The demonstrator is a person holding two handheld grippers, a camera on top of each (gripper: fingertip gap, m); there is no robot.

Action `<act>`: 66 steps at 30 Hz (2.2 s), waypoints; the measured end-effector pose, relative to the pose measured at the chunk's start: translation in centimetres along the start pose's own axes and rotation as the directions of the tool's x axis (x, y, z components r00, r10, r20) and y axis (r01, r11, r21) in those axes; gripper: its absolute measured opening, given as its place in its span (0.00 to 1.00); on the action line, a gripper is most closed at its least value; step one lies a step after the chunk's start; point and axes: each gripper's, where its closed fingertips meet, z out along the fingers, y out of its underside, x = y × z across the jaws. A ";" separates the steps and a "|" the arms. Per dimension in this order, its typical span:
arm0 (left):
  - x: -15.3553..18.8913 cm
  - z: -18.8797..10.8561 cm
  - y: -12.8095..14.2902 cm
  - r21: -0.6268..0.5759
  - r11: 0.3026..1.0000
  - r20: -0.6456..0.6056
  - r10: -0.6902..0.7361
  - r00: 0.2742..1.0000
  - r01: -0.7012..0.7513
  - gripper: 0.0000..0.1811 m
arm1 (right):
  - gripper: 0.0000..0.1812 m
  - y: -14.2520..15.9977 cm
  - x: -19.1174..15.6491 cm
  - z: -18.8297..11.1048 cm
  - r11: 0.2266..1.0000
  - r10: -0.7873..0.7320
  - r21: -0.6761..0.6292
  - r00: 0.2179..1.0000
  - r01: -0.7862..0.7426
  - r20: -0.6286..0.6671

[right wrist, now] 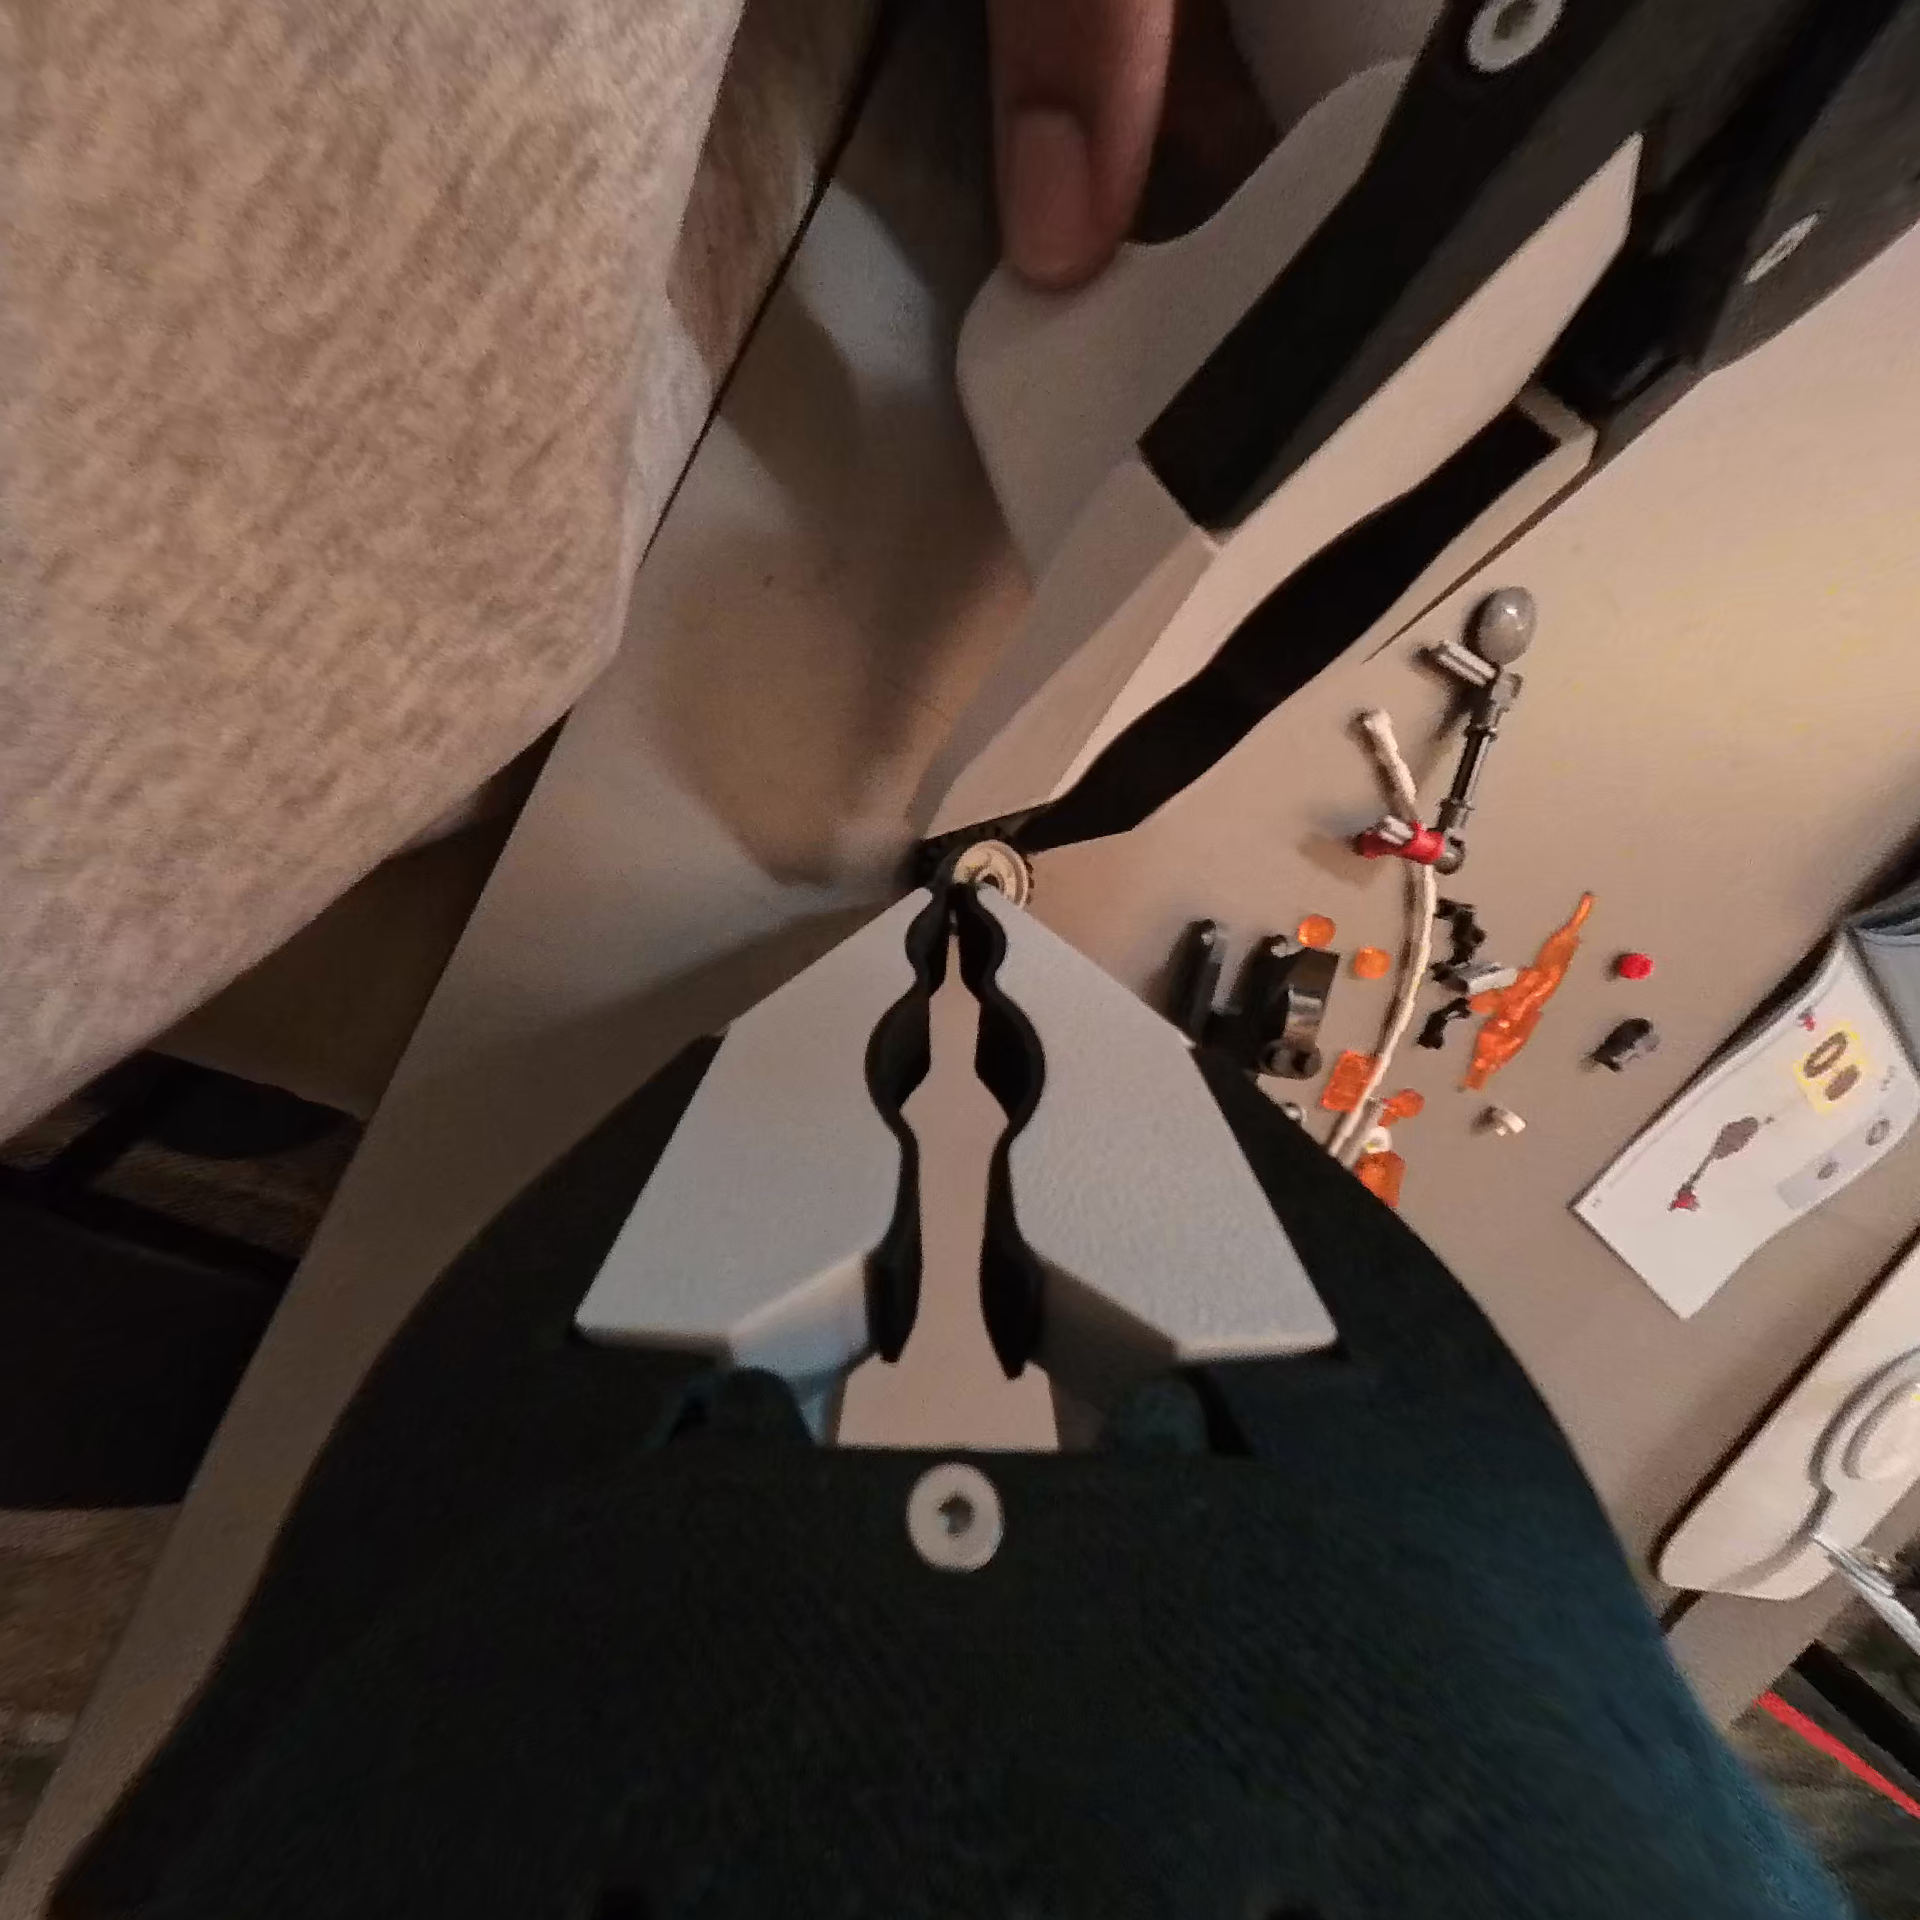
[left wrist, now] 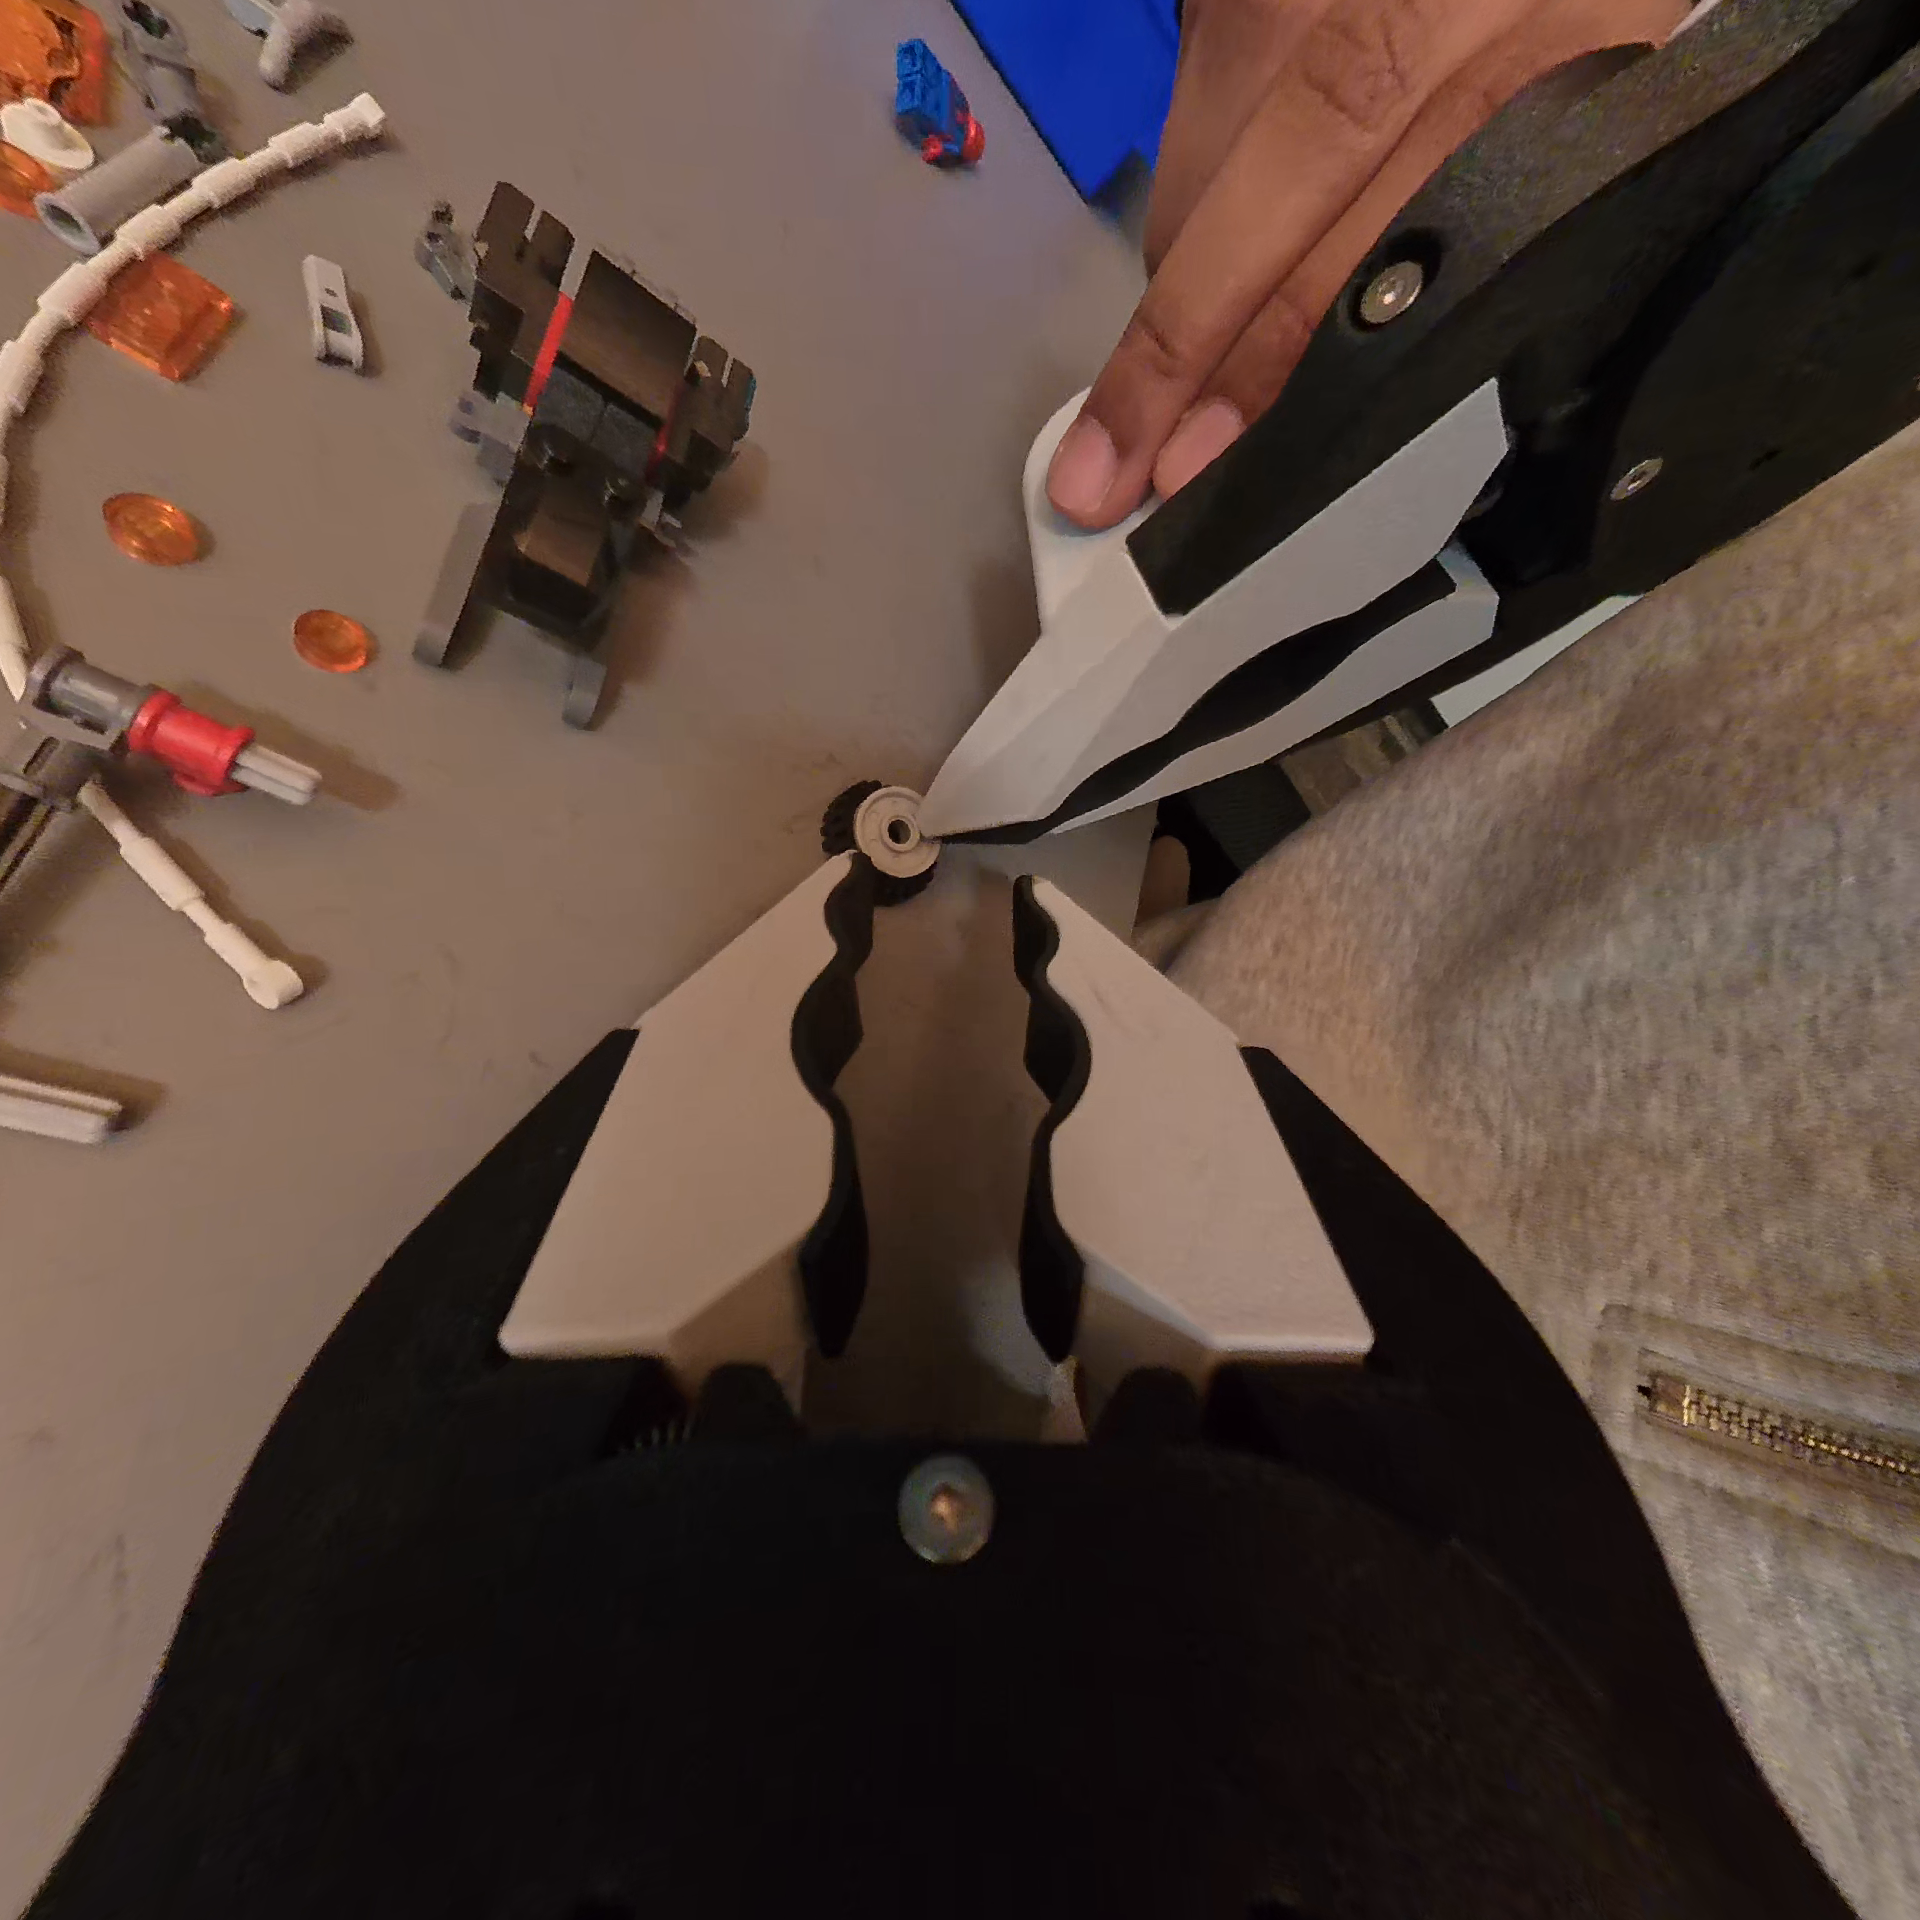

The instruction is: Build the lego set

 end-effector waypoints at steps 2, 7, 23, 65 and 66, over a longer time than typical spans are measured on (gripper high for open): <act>0.0 0.0 0.1 -0.003 1.000 0.005 0.003 1.000 -0.003 0.14 | 0.00 0.0 0.0 0.0 1.000 0.013 -0.005 1.000 -0.013 0.024; -0.1 0.0 0.2 -0.013 1.000 0.025 0.019 1.000 -0.019 0.13 | 0.00 -0.1 -0.1 0.1 0.999 0.041 -0.019 0.996 -0.039 0.073; -0.2 0.0 0.3 -0.016 1.000 0.038 0.025 0.999 -0.024 0.12 | 0.00 -0.1 -0.1 0.2 0.993 0.100 -0.071 0.990 -0.093 0.100; -0.5 0.0 0.6 -0.045 0.999 0.015 -0.010 1.000 0.010 0.04 | 0.01 0.3 1.7 -0.6 0.731 0.646 0.264 0.763 -0.629 0.028; -0.4 0.0 0.6 -0.044 0.999 0.014 -0.010 1.000 0.011 0.04 | 0.00 0.6 1.9 -0.4 0.730 0.656 0.247 0.755 -0.638 0.011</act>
